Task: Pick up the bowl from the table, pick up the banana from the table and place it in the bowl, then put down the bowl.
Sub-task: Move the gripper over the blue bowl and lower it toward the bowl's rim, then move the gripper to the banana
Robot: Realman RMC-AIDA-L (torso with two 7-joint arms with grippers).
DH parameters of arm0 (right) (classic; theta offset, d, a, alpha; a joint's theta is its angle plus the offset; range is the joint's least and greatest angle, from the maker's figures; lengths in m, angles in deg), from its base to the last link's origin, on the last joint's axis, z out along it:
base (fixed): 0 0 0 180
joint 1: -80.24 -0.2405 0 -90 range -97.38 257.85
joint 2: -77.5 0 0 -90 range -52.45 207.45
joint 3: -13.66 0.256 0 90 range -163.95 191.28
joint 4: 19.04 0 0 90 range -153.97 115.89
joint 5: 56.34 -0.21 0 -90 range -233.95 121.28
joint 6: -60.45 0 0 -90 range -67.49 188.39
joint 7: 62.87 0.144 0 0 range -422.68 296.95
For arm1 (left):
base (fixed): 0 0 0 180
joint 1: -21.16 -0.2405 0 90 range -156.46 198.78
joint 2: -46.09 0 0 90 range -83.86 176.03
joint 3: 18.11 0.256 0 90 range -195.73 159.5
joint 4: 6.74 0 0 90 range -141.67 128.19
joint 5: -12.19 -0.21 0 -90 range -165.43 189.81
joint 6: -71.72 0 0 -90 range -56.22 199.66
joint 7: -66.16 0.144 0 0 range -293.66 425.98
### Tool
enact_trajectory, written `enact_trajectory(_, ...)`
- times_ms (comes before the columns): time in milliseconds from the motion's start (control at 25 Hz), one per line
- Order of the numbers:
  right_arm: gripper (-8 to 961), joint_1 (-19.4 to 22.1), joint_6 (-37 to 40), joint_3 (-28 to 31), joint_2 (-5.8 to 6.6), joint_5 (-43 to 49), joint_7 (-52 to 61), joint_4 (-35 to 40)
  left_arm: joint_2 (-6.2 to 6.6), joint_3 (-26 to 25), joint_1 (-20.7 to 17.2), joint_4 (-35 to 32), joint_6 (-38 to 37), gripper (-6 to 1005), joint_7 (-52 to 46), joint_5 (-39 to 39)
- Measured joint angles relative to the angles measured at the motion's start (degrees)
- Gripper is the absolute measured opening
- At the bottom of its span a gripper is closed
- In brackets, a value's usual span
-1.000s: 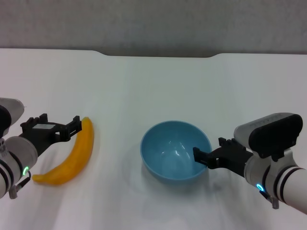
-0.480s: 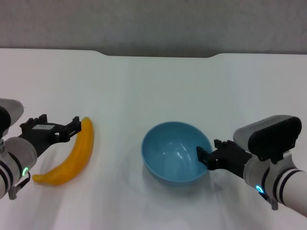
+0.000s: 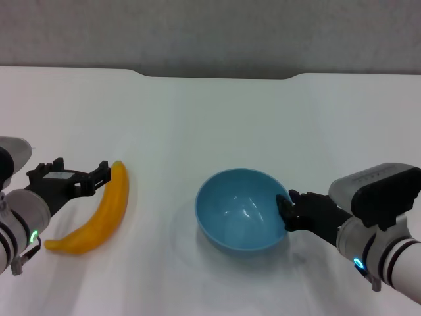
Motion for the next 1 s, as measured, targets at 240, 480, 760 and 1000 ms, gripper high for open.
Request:
enact_trajectory(240, 172, 0.18, 0.10, 0.00, 0.06, -0.02, 0.00, -0.01, 0.00, 0.00, 0.01, 0.00, 0.09, 880, 0.00, 0.00)
enact_trajectory(480, 95, 0.71, 0.21, 0.51, -0.01, -0.03, 0.08, 0.03, 0.00, 0.00, 0.04, 0.00, 0.13, 880, 0.00, 0.00)
enact_trajectory(760, 44, 3.03, 2.16, 1.82, 0.01, 0.00, 0.19, 1.94, 0.00, 0.04, 0.09, -0.22, 0.13, 879, 0.01, 0.00)
enact_trajectory(1000, 45, 3.63, 2.19, 3.25, 0.30, 0.56, -0.40, 4.33, 0.17, 1.18, 1.11, -0.32, -2.38, 880, 0.38, 0.00)
